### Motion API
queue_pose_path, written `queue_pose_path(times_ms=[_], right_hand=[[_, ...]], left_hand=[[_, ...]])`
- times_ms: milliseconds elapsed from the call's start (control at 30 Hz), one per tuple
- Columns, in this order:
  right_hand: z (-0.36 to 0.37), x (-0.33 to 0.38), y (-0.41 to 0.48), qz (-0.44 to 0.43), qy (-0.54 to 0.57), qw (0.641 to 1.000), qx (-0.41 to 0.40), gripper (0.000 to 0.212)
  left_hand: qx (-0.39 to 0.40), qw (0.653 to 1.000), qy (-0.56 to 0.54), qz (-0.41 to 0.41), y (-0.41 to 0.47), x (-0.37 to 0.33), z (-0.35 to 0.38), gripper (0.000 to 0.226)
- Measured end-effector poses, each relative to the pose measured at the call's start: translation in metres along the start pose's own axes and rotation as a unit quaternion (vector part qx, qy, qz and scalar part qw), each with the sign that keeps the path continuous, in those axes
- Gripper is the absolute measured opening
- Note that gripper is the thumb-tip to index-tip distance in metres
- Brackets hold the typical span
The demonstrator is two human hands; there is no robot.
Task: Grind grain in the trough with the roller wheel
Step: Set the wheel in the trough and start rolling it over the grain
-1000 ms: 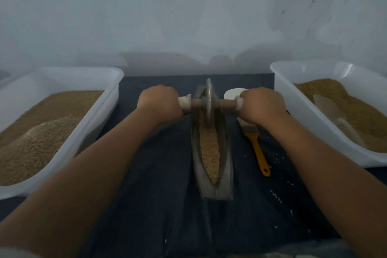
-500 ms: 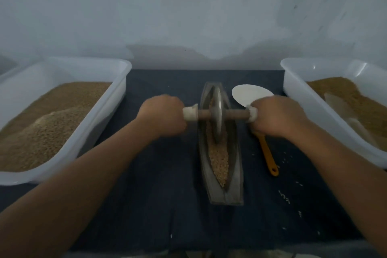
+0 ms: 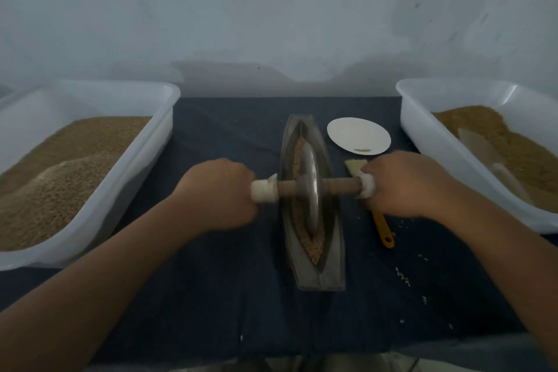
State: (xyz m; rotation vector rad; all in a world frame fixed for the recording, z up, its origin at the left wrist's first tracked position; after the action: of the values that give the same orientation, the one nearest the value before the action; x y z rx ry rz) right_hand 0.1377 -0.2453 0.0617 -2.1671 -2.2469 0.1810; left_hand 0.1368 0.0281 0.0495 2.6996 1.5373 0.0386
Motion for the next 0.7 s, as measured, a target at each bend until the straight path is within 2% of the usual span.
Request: queue_pose_path(times_ms=[133, 233, 300, 400, 533, 633, 700], right_hand=[[-0.023, 0.001, 0.044, 0.076, -0.004, 0.991, -0.115, 0.023], [-0.039, 0.001, 0.061, 0.105, -0.017, 0.981, -0.159, 0.033], [-0.039, 0.003, 0.058, 0.091, -0.021, 0.986, -0.141, 0.034], [-0.018, 0.002, 0.021, 0.045, 0.001, 0.998, -0.048, 0.027], [-0.015, 0.002, -0.037, -0.026, 0.058, 0.996, -0.061, 0.032], [-0.002, -0.002, -0.008, 0.014, 0.028, 0.999, -0.021, 0.030], [-0.005, -0.005, 0.031, 0.065, 0.014, 0.996, -0.055, 0.028]], left_hand=[[-0.027, 0.998, 0.013, -0.061, 0.059, 0.022, -0.016, 0.026], [-0.033, 0.997, 0.005, -0.076, 0.085, 0.031, -0.025, 0.033], [-0.025, 0.997, -0.006, -0.069, 0.077, 0.026, -0.024, 0.028], [-0.020, 0.999, 0.009, -0.034, 0.031, 0.009, -0.011, 0.023], [-0.109, 0.992, 0.061, 0.021, -0.026, -0.011, -0.020, 0.031], [-0.065, 0.996, 0.057, -0.001, 0.002, -0.005, -0.015, 0.028], [-0.049, 0.996, 0.072, -0.021, 0.045, 0.006, -0.023, 0.027]])
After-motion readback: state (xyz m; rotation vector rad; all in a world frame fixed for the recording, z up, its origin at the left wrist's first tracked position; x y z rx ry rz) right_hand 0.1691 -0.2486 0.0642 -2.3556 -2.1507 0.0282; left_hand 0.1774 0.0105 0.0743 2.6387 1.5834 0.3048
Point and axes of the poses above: each hand's wrist, its own y-axis towards the middle knuckle, its own z-axis out of the palm, x = y × z, the point moved 10 cm from there along y, towards the middle knuckle, and after that the axes turned 12 degrees about z, right-handed, at the moved point
